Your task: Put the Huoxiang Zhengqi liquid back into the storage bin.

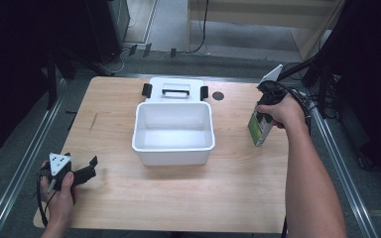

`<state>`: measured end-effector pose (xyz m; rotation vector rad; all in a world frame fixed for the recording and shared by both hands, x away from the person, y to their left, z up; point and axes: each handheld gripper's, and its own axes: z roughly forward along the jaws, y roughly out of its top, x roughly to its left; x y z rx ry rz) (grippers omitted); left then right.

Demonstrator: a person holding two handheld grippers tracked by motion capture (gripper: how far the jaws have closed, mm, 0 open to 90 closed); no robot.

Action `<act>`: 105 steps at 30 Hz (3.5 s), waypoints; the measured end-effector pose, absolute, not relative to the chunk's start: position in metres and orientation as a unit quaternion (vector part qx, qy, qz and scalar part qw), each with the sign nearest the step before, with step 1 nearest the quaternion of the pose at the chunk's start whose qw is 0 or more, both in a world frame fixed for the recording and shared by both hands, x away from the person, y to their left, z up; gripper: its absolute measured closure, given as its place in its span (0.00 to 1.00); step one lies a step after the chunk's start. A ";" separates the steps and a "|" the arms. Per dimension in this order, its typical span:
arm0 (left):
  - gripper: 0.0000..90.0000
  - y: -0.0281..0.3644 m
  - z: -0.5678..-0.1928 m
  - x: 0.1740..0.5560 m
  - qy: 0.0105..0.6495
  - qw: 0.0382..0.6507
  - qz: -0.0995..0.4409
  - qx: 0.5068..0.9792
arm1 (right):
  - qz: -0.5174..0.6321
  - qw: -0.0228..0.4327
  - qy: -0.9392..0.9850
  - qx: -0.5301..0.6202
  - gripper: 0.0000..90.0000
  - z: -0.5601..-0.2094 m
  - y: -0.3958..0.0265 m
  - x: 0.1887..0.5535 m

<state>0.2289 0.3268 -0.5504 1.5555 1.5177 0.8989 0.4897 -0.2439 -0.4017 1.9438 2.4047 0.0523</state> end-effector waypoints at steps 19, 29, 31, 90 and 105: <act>0.08 0.327 -0.550 0.229 0.595 0.384 0.353 0.611 | 0.040 0.024 0.785 0.617 0.71 -0.374 -0.241 0.485; 0.08 0.326 -0.550 0.229 0.596 0.385 0.354 0.610 | 0.053 0.040 0.800 0.596 0.71 -0.352 -0.229 0.480; 0.08 0.326 -0.550 0.229 0.596 0.383 0.354 0.610 | 0.056 0.044 0.808 0.585 0.71 -0.346 -0.225 0.478; 0.08 0.327 -0.550 0.229 0.595 0.384 0.351 0.612 | 0.110 0.079 0.890 0.435 0.71 -0.254 -0.121 0.448; 0.08 0.327 -0.550 0.229 0.595 0.384 0.351 0.613 | 0.112 0.080 0.908 0.396 0.71 -0.238 -0.089 0.437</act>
